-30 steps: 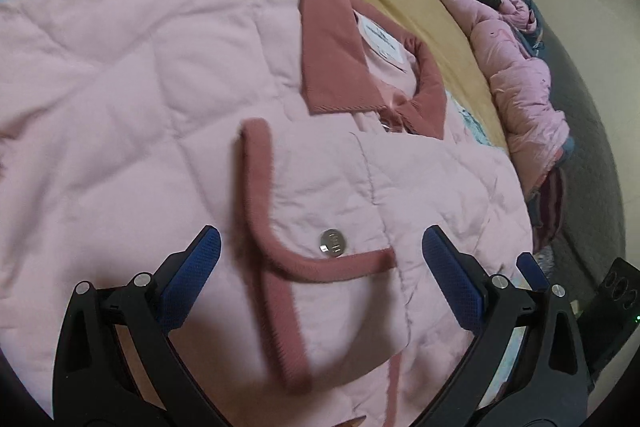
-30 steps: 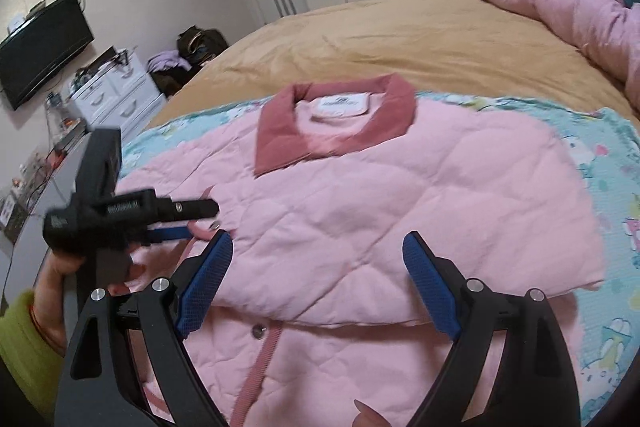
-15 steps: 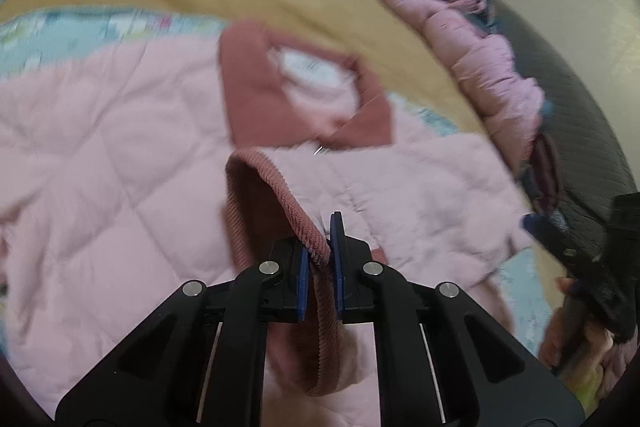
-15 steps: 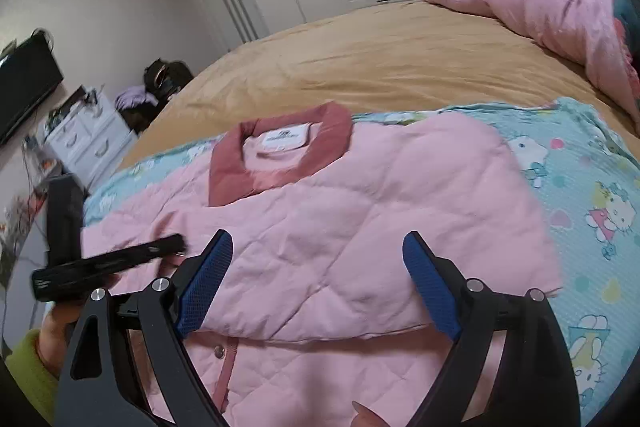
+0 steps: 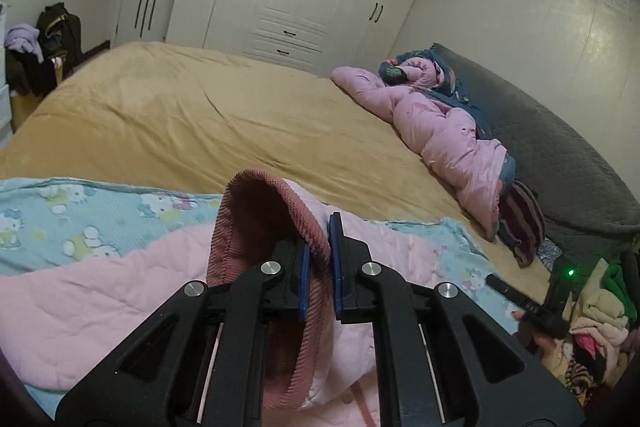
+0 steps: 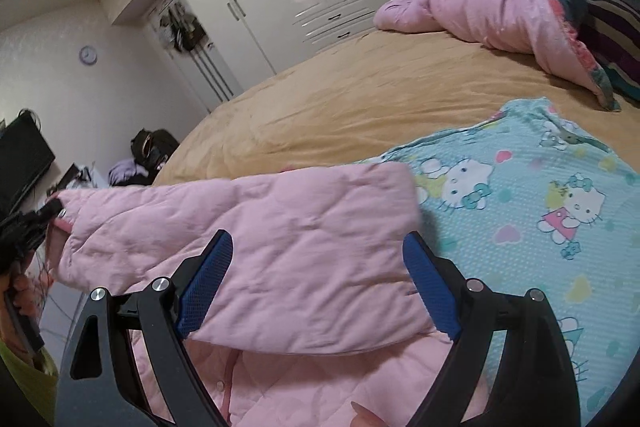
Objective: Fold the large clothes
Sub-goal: 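Grasp the folded jacket side edge with the left tool and lift it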
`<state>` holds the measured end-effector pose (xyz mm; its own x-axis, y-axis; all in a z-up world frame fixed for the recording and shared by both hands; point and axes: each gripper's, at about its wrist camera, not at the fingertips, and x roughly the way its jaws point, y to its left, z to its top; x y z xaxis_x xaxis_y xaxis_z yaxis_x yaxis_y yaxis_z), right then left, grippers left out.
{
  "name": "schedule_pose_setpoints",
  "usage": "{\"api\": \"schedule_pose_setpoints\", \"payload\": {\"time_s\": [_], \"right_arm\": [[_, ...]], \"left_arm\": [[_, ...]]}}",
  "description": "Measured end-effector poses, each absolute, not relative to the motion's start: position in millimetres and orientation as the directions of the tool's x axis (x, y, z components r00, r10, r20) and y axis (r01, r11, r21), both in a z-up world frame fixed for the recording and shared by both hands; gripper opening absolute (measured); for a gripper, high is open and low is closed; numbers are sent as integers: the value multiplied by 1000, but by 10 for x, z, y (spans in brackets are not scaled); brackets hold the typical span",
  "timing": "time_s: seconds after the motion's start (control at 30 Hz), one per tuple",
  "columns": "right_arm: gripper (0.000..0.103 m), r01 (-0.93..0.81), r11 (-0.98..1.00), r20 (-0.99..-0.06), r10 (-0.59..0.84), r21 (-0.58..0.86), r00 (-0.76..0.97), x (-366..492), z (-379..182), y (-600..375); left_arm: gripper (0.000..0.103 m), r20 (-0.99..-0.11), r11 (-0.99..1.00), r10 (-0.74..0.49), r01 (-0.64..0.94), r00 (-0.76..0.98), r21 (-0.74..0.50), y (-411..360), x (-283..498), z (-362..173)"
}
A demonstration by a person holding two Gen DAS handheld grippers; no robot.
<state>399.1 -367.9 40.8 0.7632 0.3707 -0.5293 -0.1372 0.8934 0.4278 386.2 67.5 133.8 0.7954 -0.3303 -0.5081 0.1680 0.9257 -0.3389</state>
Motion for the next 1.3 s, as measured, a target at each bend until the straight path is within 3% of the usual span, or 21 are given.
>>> {"api": "schedule_pose_setpoints", "payload": {"time_s": [0.23,0.4,0.5,0.6,0.93,1.3], "right_arm": [[85,-70,930,-530,267,361,805,3980,464,-3855],[59,-99,951,-539,250,293,804,4063,410,-3763],[55,-120,947,-545,273,299,793,4131,326,-3671],[51,-136,945,-609,298,298,735,4354,111,-3474],[51,-41,974,-848,216,225,484,5165,-752,-3209],[51,-35,985,-846,164,170,507,5150,-1045,-3122]], "left_arm": [[2,-585,943,-284,110,760,-315,790,3898,795],[2,-640,962,-223,61,735,-265,902,3979,330],[2,-680,967,-210,45,702,-252,971,4032,69],[2,-704,972,-191,34,685,-230,1013,4040,-114],[2,-753,970,-207,30,624,-242,1074,4046,-522],[2,-786,977,-182,20,591,-212,996,4107,-834]]}}
